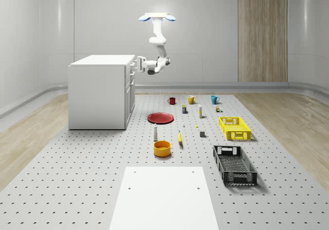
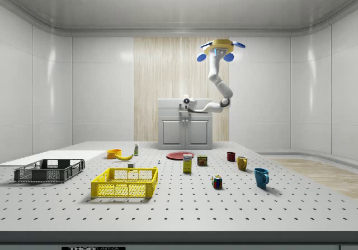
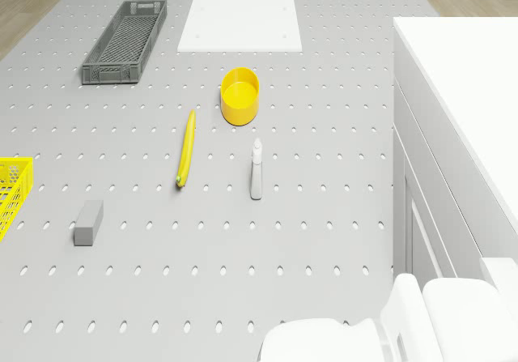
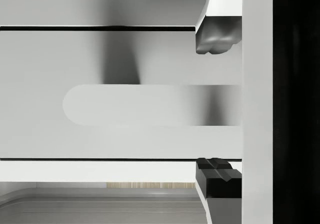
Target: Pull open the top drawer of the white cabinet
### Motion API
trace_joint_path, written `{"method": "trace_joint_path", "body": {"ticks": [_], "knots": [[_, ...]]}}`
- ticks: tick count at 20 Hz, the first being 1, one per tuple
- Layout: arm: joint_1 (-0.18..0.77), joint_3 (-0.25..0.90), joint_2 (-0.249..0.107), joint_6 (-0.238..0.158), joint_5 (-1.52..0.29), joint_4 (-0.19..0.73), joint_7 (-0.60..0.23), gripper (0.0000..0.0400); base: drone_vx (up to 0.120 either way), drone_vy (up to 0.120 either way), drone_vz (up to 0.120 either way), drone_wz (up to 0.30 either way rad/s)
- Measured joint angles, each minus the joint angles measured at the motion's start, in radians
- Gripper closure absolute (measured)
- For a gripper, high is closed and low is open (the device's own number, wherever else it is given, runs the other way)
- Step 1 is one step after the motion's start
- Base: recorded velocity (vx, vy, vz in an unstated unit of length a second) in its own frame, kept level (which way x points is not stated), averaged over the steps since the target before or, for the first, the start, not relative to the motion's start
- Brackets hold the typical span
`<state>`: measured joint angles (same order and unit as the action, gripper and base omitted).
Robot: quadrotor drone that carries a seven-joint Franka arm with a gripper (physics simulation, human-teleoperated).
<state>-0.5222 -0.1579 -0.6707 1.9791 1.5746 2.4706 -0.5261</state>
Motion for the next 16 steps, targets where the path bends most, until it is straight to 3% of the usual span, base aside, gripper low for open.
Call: {"method": "trace_joint_path", "body": {"ticks": [2, 5, 8, 12, 16], "knots": [[-0.001, 0.008, 0.005, 0.006, 0.008, -0.003, 0.002, 0.0111, 0.000, 0.000, 0.000, 0.000], [-0.001, 0.017, 0.010, 0.010, 0.016, -0.006, 0.005, 0.0208, 0.000, 0.000, 0.000, 0.000], [0.001, 0.022, 0.013, 0.011, 0.021, -0.008, 0.006, 0.0254, 0.000, 0.000, 0.000, 0.000], [0.004, 0.027, 0.015, 0.011, 0.024, -0.009, 0.007, 0.0280, 0.000, 0.000, 0.000, 0.000], [0.013, 0.020, 0.008, 0.000, 0.012, -0.004, 0.002, 0.0278, 0.000, 0.000, 0.000, 0.000]]}}
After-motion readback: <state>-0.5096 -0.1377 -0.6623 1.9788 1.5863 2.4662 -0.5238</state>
